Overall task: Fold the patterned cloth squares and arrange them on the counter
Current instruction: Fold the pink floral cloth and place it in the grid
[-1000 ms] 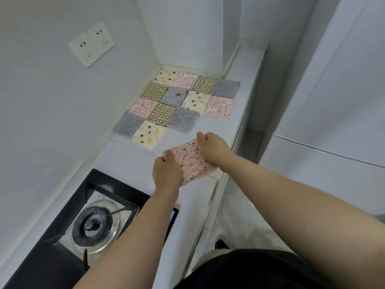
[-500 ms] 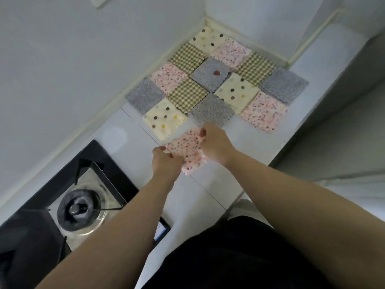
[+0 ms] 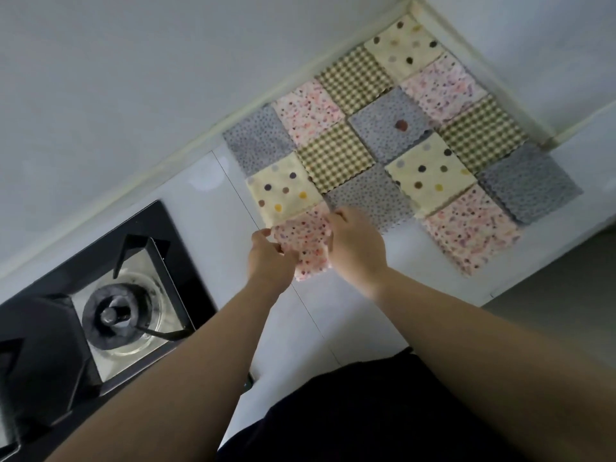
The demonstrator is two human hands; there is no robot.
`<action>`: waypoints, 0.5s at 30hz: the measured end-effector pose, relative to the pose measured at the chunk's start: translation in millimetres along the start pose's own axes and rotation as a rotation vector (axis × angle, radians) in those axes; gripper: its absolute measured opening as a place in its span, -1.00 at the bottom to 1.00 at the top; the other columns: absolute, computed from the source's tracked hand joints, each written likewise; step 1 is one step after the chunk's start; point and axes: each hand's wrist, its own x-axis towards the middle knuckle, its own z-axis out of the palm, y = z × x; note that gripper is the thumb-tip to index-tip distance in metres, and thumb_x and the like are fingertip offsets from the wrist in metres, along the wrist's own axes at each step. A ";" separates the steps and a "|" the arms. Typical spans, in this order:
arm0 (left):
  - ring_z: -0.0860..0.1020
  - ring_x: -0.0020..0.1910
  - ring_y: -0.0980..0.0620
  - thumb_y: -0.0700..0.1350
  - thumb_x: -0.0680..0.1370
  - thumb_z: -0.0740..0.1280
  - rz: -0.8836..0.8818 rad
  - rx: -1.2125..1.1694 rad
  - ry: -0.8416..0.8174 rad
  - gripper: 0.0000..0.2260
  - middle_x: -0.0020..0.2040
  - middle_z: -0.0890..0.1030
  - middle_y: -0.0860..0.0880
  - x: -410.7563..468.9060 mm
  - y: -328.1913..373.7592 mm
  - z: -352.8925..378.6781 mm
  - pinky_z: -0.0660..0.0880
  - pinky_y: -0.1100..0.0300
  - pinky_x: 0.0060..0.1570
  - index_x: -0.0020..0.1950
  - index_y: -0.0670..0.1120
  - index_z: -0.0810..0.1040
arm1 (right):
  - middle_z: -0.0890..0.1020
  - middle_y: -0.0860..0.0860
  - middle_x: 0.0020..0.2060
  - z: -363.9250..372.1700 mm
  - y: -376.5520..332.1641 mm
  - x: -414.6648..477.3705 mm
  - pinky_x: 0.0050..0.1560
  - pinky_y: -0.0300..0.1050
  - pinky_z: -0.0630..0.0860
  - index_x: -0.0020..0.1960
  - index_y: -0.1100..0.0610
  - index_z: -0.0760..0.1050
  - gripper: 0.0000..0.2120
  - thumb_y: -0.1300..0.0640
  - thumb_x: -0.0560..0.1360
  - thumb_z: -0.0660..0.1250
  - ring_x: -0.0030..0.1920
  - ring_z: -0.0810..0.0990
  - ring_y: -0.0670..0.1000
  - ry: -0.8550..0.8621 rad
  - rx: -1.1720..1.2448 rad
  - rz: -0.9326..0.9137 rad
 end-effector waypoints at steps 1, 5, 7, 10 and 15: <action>0.54 -0.11 0.13 -0.17 0.57 0.42 0.000 0.017 0.004 -0.41 -0.04 0.53 0.11 1.8 -0.5 0.4 0.42 0.22 -0.33 0.52 -0.04 0.22 | 0.55 0.08 -0.14 1.3 2.4 1.6 -0.37 -0.08 0.47 -0.04 0.24 0.59 -0.78 0.39 0.34 0.47 -0.18 0.52 0.10 -0.021 -0.005 -0.004; 0.56 -0.09 0.08 -0.13 0.55 0.42 0.017 0.100 0.033 -0.38 0.06 0.56 0.03 1.2 0.9 3.4 0.45 0.21 -0.33 0.53 -0.05 0.20 | 0.56 0.09 -0.12 4.7 7.7 6.8 -0.27 -0.07 0.45 -0.01 0.24 0.61 -0.71 0.42 0.29 0.43 -0.15 0.52 0.12 -0.040 -0.053 -0.046; 0.57 0.13 -0.05 -0.09 0.53 0.45 0.089 0.229 0.076 -0.34 0.34 0.44 -0.04 -4.6 2.1 4.5 0.55 0.10 -0.08 0.53 -0.04 0.18 | 0.58 0.09 -0.10 4.0 6.3 7.5 -0.30 -0.08 0.42 -0.08 0.22 0.59 -0.74 0.41 0.26 0.40 -0.16 0.53 0.12 -0.033 -0.075 -0.106; 0.47 0.30 -0.12 -0.08 0.53 0.45 0.298 0.541 0.132 -0.39 0.43 0.25 -0.01 -11.5 -1.9 6.5 0.50 -0.01 0.10 0.50 -0.03 0.23 | 0.61 0.05 -0.14 2.5 2.9 7.5 -0.33 -0.13 0.23 -0.24 0.15 0.53 -0.81 0.38 0.21 0.41 -0.27 0.49 0.08 -0.072 -0.110 -0.230; 0.44 0.25 -0.07 -0.11 0.55 0.36 0.526 0.904 0.045 -0.56 0.51 0.22 0.04 -14.5 -6.6 7.7 0.45 0.08 0.03 0.41 0.00 0.36 | 0.66 0.09 0.17 -2.2 0.8 13.1 -0.17 0.02 0.54 0.05 0.19 0.67 -0.63 0.28 0.25 0.53 -0.04 0.63 0.19 -0.217 -0.152 -0.126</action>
